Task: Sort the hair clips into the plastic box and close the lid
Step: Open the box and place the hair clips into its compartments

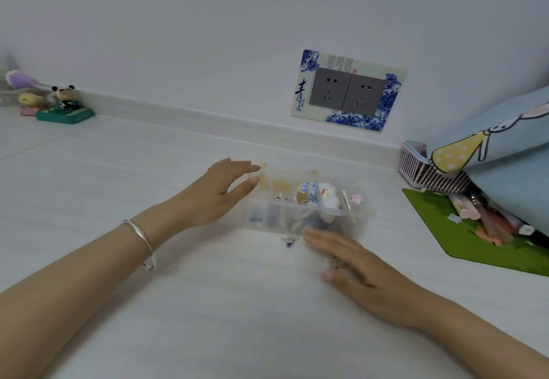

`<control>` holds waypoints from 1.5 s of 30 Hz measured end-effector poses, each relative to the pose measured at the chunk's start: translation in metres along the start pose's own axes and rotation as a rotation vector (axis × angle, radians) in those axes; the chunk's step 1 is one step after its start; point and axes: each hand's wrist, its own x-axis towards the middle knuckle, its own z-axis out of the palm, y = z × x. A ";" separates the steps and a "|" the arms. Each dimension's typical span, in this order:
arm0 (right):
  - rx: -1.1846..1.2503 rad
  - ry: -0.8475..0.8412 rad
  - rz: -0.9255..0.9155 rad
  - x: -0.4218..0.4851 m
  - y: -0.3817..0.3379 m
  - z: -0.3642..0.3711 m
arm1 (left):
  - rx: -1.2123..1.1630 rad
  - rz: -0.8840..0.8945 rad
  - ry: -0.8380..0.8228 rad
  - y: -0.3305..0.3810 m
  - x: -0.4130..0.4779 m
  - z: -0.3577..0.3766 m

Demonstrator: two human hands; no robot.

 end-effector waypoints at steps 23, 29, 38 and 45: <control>-0.012 0.050 -0.069 0.033 -0.042 0.012 | 0.157 0.075 -0.107 -0.007 -0.007 -0.005; -0.189 0.153 -0.213 0.035 -0.041 0.024 | -0.157 -0.008 -0.002 -0.011 -0.015 -0.004; 0.208 0.428 -0.148 0.073 -0.070 -0.016 | -0.201 0.009 -0.030 -0.021 -0.014 -0.007; 0.036 0.143 -0.025 0.123 -0.063 -0.019 | -0.158 0.024 -0.024 -0.026 -0.017 -0.010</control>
